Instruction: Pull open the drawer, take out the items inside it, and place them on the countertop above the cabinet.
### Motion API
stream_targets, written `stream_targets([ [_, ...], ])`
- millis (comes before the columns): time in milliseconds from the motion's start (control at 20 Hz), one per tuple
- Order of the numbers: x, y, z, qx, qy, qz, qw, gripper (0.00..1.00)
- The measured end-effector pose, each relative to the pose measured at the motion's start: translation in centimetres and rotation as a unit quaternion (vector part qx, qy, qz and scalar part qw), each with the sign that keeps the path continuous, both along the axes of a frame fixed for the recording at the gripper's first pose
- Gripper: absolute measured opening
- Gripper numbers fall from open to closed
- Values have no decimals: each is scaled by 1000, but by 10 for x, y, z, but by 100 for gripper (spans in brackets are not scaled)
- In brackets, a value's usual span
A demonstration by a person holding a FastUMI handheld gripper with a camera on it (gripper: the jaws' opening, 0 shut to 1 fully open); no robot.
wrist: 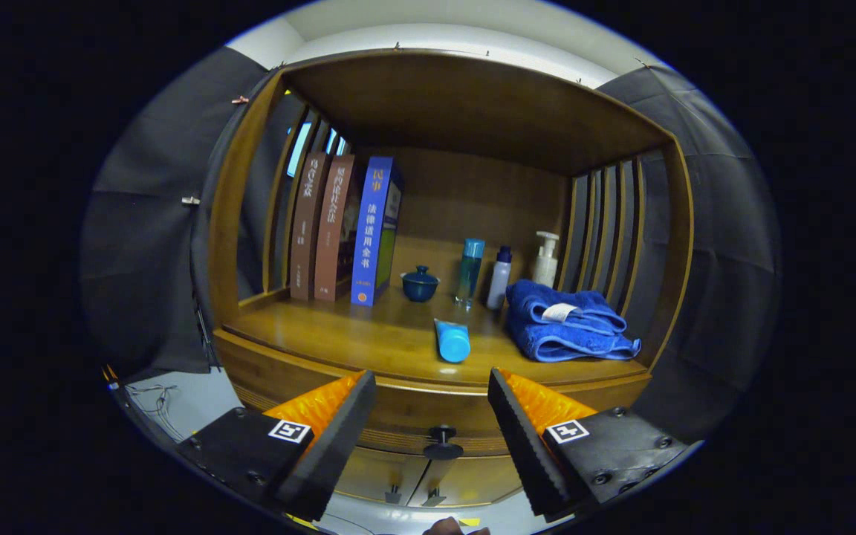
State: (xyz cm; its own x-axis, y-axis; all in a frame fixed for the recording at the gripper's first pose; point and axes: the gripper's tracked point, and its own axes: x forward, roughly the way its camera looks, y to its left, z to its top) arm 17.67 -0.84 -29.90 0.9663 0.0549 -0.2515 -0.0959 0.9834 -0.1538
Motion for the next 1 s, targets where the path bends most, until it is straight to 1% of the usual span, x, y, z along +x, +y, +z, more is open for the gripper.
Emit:
stream_targets([
  [250,-24,5,81,29,-39,5,999,99],
  [500,-56,15,160,23,-71,22,997,99],
  [700,-98,30,215,9,-90,36,995,99],
  [800,-119,35,235,20,-98,36,994,99],
  [1000,-154,46,252,47,-100,47,993,99],
])
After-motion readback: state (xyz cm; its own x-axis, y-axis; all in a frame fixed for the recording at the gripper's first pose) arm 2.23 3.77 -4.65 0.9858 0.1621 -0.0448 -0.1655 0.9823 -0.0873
